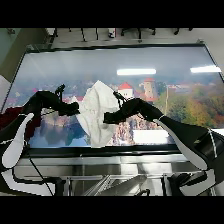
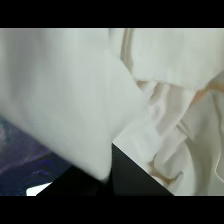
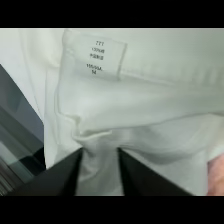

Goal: Fold the shirts.

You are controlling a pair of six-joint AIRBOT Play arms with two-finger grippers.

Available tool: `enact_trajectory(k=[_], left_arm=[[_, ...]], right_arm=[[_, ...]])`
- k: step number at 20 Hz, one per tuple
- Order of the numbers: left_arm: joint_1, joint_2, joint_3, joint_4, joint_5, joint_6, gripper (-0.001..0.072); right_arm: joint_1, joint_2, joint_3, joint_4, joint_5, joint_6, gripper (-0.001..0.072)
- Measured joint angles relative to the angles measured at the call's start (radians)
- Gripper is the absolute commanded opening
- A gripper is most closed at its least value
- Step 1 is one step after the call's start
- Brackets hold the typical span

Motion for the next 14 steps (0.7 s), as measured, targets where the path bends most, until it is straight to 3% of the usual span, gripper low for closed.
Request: enact_trajectory(k=[7, 14], left_arm=[[0.04, 0.022, 0.002, 0.0, 0.004, 0.015, 0.0015], [0.041, 0.023, 0.002, 0.0, -0.005, 0.023, 0.0014]], right_arm=[[-0.146, 0.044, 0.02, -0.02, -0.075, -0.024, 0.0484], [-0.116, -0.045, 0.023, -0.016, -0.08, -0.034, 0.0484]])
